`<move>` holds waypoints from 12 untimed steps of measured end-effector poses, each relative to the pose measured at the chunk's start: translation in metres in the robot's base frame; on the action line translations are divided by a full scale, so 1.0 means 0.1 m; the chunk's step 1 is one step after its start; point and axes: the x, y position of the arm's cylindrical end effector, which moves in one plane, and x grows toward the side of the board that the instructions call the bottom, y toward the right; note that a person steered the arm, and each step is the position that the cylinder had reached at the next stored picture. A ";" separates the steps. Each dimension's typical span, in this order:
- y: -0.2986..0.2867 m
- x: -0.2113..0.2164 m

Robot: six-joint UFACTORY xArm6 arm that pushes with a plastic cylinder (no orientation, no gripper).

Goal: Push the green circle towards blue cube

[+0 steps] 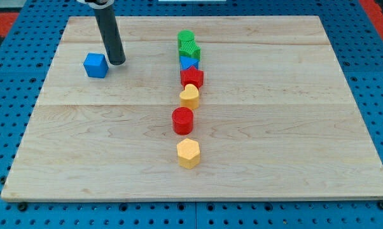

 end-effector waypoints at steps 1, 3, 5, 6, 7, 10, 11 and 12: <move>-0.23 -0.08; -0.41 0.10; 0.12 -1.12; 0.26 -1.38; 0.27 -1.40; 0.83 -1.38; 1.40 -1.38; 1.40 -1.38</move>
